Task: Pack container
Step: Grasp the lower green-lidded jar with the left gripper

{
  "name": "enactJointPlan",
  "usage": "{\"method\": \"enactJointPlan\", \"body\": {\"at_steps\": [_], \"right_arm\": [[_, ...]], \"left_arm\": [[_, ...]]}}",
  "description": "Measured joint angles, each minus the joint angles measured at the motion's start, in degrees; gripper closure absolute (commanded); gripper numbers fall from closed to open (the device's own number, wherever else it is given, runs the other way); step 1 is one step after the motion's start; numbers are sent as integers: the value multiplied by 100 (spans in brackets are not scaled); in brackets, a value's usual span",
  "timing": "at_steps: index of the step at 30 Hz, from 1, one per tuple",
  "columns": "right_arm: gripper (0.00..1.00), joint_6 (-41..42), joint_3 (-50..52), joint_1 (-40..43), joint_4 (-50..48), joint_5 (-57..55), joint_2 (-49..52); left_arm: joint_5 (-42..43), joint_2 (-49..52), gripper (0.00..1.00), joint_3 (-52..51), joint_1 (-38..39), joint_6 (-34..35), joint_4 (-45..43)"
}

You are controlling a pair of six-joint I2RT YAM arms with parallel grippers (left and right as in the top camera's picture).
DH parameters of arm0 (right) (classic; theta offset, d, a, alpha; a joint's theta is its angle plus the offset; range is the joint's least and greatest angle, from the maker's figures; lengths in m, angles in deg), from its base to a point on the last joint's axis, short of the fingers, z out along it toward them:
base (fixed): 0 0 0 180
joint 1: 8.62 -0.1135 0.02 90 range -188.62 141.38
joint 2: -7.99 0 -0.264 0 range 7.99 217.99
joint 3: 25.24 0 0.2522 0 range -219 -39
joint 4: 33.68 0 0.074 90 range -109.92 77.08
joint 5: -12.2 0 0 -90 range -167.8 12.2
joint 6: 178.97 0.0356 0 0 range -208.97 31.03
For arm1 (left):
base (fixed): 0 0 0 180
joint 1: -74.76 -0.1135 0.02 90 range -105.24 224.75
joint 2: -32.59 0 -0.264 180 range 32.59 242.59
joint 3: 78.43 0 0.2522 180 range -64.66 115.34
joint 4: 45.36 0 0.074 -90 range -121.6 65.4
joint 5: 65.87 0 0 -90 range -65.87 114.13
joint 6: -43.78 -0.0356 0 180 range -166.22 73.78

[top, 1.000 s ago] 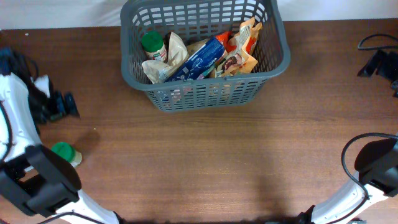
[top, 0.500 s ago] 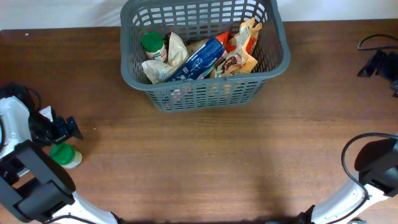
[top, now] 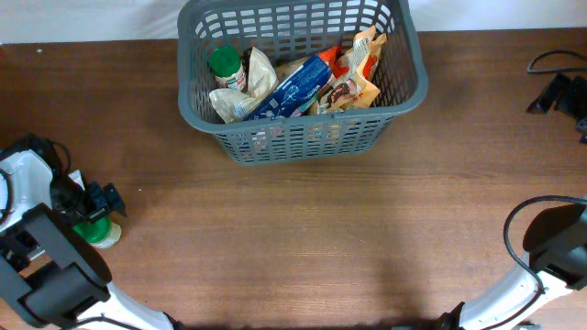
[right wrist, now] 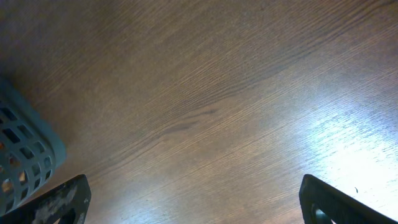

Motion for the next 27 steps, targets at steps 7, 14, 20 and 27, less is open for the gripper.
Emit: {"method": "enactJointPlan", "body": {"at_steps": [7, 14, 20, 27], "right_arm": [[1, -2, 0, 0, 0, 0, 0], [1, 0, 0, 0, 0, 0, 0], [1, 0, 0, 0, 0, 0, 0], [1, 0, 0, 0, 0, 0, 0]], "left_arm": [[-120, 0, 0, -26, -92, 120, -68], [-144, 0, 2, -275, -107, 125, -358], [-144, 0, 16, -444, -107, 125, -592], [-142, 0, 22, -450, -107, 122, -782]]}}
